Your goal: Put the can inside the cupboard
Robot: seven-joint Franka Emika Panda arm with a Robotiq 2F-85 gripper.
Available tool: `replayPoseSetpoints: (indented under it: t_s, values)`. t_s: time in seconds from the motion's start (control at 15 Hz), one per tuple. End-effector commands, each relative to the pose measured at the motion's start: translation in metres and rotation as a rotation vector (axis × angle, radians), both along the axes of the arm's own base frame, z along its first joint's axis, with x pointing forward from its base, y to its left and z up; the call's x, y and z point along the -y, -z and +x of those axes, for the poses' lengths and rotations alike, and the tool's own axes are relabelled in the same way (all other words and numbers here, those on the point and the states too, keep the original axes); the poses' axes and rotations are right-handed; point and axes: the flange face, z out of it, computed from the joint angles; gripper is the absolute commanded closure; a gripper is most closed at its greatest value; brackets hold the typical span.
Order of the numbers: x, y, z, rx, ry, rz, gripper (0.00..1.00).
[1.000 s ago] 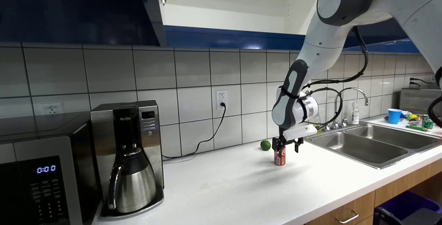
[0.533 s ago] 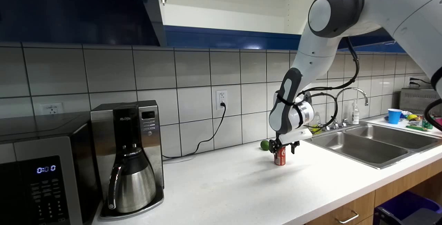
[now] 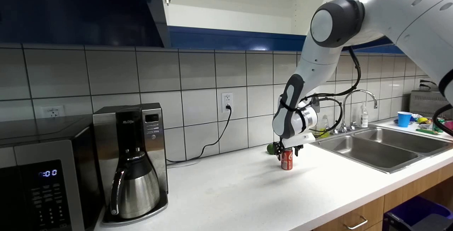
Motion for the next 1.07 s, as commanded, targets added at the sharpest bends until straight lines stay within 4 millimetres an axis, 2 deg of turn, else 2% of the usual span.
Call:
replayPoseSetpoints:
  t_s: [0.0, 0.07, 0.13, 0.4, 0.73, 1.0]
  values:
    - [-0.002, 0.002, 0.010, 0.021, 0.016, -0.007, 0.00]
    - [-0.002, 0.003, 0.011, 0.025, 0.018, -0.006, 0.25]
    - [-0.003, 0.003, 0.012, 0.024, 0.017, -0.006, 0.26]
    - [-0.002, 0.002, 0.014, 0.026, 0.021, -0.008, 0.58]
    - [0.001, -0.004, 0.012, 0.017, 0.053, 0.006, 0.59]
    - [0.002, -0.026, 0.005, -0.016, 0.060, 0.004, 0.59]
